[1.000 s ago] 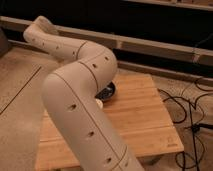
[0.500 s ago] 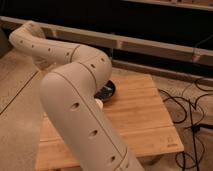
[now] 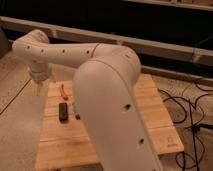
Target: Move the arm in a circular motion
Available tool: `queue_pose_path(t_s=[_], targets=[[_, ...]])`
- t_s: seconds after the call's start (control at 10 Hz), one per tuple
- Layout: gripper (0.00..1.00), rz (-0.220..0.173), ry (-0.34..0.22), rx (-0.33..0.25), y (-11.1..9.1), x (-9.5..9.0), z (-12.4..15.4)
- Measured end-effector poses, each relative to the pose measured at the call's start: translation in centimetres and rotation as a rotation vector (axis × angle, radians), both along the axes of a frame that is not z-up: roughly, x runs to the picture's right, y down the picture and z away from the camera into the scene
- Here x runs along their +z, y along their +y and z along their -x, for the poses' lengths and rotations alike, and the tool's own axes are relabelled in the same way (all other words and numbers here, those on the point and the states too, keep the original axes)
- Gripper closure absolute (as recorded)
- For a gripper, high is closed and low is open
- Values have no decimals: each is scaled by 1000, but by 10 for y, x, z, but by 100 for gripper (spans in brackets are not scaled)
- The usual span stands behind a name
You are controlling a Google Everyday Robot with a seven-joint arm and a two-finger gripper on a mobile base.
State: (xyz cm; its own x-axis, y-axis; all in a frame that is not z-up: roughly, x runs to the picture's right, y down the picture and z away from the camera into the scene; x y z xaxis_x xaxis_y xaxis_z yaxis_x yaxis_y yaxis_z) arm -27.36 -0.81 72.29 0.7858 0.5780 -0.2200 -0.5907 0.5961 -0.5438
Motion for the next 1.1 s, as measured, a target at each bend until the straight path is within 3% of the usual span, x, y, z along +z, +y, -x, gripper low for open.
queue_pose_path(t_s=[0.2, 0.4, 0.7, 0.9, 1.1], targets=[[35, -28, 54, 67, -14, -6, -44], [35, -76, 156, 179, -50, -9, -109], [35, -94, 264, 339, -107, -2, -170], [35, -85, 283, 346, -131, 22, -168], [35, -71, 275, 320, -141, 49, -145]])
